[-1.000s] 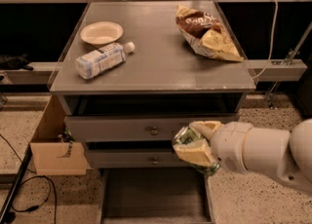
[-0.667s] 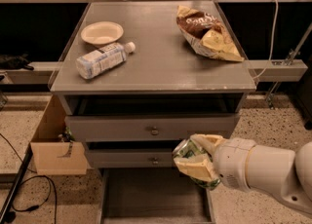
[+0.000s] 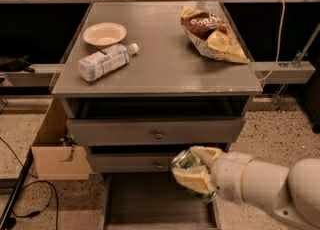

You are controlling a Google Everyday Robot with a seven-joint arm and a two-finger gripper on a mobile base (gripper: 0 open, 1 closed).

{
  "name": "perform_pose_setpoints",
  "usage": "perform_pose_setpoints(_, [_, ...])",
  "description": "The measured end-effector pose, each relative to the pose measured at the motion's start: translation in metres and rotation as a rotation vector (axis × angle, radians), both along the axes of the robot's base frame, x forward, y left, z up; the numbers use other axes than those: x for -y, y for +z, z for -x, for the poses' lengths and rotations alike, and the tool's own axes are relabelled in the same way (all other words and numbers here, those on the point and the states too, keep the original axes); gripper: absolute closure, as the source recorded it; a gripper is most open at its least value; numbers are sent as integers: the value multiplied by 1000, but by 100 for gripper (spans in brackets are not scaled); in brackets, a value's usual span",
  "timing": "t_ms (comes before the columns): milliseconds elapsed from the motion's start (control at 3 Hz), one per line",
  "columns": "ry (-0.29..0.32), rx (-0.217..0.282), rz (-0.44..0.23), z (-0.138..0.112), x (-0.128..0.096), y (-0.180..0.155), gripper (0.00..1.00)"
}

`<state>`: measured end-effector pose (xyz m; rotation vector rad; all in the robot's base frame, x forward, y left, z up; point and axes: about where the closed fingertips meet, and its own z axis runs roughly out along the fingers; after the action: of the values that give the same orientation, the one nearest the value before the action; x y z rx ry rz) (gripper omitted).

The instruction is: Place green can into bottom drawer

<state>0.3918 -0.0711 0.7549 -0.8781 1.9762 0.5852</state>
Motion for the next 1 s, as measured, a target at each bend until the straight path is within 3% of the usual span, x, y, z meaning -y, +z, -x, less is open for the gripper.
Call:
perform_pose_setpoints(333, [-28, -57, -60, 3, -13, -45, 100])
perform_pose_setpoints(1000, [46, 33, -95, -22, -10, -95, 100])
